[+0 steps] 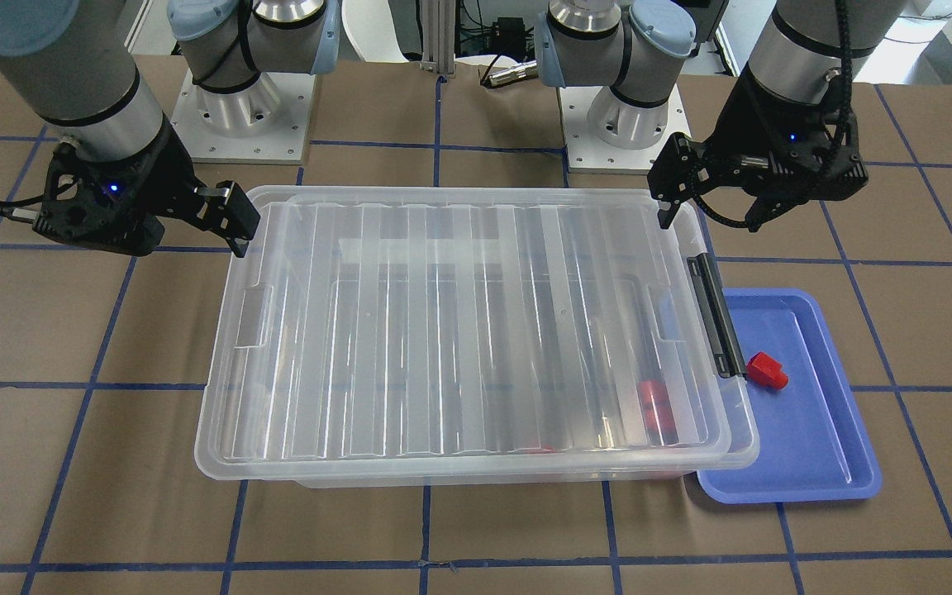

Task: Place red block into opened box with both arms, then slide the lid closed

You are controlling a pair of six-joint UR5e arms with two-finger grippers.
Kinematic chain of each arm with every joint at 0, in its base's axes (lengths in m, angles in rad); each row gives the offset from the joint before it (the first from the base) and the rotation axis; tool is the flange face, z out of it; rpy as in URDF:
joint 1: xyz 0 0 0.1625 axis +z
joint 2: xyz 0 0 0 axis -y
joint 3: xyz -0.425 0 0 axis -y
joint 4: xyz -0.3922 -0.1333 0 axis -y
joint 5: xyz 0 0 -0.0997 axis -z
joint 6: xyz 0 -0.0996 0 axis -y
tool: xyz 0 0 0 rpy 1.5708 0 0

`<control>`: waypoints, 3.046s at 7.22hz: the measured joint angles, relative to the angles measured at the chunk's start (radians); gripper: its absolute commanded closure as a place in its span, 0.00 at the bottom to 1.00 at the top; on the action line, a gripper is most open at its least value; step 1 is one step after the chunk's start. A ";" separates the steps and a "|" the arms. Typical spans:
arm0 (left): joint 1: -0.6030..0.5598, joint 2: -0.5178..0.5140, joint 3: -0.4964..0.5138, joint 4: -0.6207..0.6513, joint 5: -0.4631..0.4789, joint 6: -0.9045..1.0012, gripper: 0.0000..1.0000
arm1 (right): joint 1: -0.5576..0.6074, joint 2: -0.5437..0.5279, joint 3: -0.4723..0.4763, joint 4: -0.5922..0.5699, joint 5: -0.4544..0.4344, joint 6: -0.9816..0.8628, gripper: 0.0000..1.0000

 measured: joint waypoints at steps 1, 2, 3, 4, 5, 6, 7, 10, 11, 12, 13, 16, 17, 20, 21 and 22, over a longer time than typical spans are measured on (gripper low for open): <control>0.000 0.000 0.000 0.000 0.000 0.000 0.00 | -0.005 0.035 0.001 -0.037 -0.001 -0.018 0.00; 0.000 -0.001 0.000 0.000 0.000 0.000 0.00 | -0.016 0.065 0.005 -0.061 -0.003 -0.029 0.00; 0.000 -0.001 0.000 0.000 0.000 0.000 0.00 | -0.029 0.091 0.014 -0.081 -0.004 -0.033 0.00; 0.000 -0.001 0.000 0.000 -0.001 0.000 0.00 | -0.039 0.108 0.028 -0.105 -0.003 -0.032 0.00; 0.000 -0.001 0.000 0.000 -0.002 0.000 0.00 | -0.044 0.117 0.044 -0.126 -0.001 -0.029 0.00; 0.000 -0.001 -0.001 0.000 -0.003 0.000 0.00 | -0.045 0.122 0.057 -0.140 0.000 -0.029 0.00; 0.000 -0.002 -0.001 0.000 -0.003 0.000 0.00 | -0.045 0.132 0.067 -0.156 0.001 -0.030 0.00; 0.000 -0.002 -0.001 0.000 -0.004 0.000 0.00 | -0.046 0.154 0.077 -0.189 0.000 -0.033 0.00; 0.000 -0.002 -0.002 0.000 -0.005 0.000 0.00 | -0.048 0.156 0.075 -0.196 -0.002 -0.044 0.00; 0.000 -0.002 -0.002 0.000 -0.004 0.000 0.00 | -0.051 0.158 0.072 -0.204 -0.005 -0.060 0.00; 0.000 -0.002 -0.002 0.000 -0.004 0.000 0.00 | -0.058 0.159 0.071 -0.206 -0.009 -0.069 0.00; 0.000 -0.003 -0.001 0.000 -0.004 0.000 0.00 | -0.119 0.159 0.068 -0.202 -0.016 -0.098 0.00; 0.000 -0.002 -0.001 0.001 -0.005 0.000 0.00 | -0.132 0.159 0.068 -0.201 -0.017 -0.107 0.00; 0.000 -0.002 -0.001 0.001 -0.005 -0.001 0.00 | -0.153 0.157 0.068 -0.203 -0.025 -0.135 0.00; 0.000 -0.004 -0.001 0.004 -0.003 -0.004 0.00 | -0.168 0.155 0.067 -0.203 -0.034 -0.156 0.00; 0.003 -0.006 -0.001 0.018 0.001 -0.007 0.00 | -0.186 0.154 0.067 -0.202 -0.039 -0.175 0.00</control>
